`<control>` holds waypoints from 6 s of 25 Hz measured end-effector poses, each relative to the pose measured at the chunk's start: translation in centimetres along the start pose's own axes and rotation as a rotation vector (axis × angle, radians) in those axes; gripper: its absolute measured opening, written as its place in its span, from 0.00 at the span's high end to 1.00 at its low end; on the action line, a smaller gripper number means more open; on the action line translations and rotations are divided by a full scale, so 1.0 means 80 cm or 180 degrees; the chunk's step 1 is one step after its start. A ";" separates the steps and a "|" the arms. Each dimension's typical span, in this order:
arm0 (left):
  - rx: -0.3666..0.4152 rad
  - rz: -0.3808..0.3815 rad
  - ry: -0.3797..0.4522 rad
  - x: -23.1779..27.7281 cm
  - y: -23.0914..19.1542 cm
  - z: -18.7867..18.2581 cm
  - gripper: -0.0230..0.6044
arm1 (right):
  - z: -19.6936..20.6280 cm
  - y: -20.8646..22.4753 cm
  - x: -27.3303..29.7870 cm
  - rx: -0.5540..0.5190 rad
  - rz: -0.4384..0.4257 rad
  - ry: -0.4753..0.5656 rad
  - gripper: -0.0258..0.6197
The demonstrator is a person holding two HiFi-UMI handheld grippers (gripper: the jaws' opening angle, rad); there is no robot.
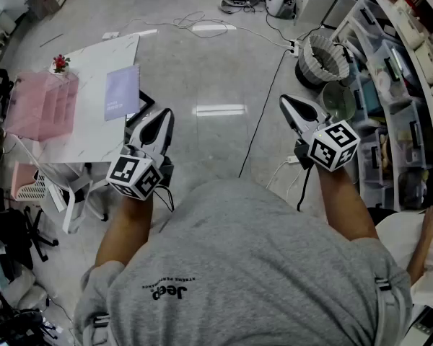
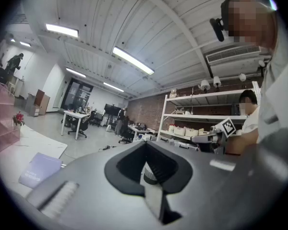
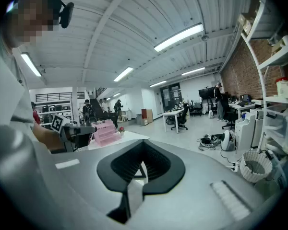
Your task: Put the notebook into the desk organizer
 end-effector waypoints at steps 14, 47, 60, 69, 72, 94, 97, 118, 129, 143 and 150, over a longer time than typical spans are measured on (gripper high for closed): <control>0.0002 -0.0003 0.0026 0.011 -0.001 0.003 0.92 | -0.001 0.014 0.003 -0.0003 0.0014 0.0049 0.96; 0.0110 -0.0319 0.0005 0.137 0.065 0.038 0.92 | -0.005 0.172 0.013 0.0106 -0.0459 0.0007 0.46; 0.0044 0.0483 -0.0137 0.310 -0.176 0.048 0.92 | 0.006 0.215 0.237 0.0016 0.0093 0.0031 0.46; -0.0144 0.0757 -0.0060 0.406 -0.316 0.027 0.92 | -0.012 0.228 0.383 -0.0041 0.0304 -0.0009 0.46; -0.0211 0.0700 -0.0063 0.415 -0.343 0.032 0.92 | -0.012 0.238 0.411 -0.0029 0.0320 -0.0048 0.46; 0.0120 -0.0317 -0.0050 0.543 -0.352 0.059 0.92 | -0.005 0.458 0.534 0.0314 -0.0563 -0.0160 0.46; 0.0083 -0.0543 -0.0027 0.566 -0.336 0.069 0.92 | -0.006 0.500 0.543 0.0344 -0.0768 -0.0220 0.46; 0.0533 -0.2021 0.0208 0.287 -0.385 0.015 0.92 | 0.158 0.262 0.753 0.0971 -0.2189 -0.1192 0.46; 0.0478 -0.2758 0.0153 0.120 -0.377 0.020 0.92 | 0.319 0.043 0.790 0.1302 -0.2858 -0.2226 0.46; 0.0252 -0.3064 0.0075 -0.006 -0.389 0.034 0.92 | 0.495 -0.092 0.789 0.2065 -0.2086 -0.3230 0.46; 0.0173 -0.3060 0.0071 -0.034 -0.403 0.035 0.92 | 0.516 -0.117 0.792 0.2233 -0.1889 -0.3333 0.49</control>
Point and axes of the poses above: the fingertips, and each gripper's own axes: x forward along the fingers, y to its right, z out of its underside, the point moved 9 cm from there along -x, backward along the fingers, and after that the axes turned 14 degrees about y, right-handed, at the moved point
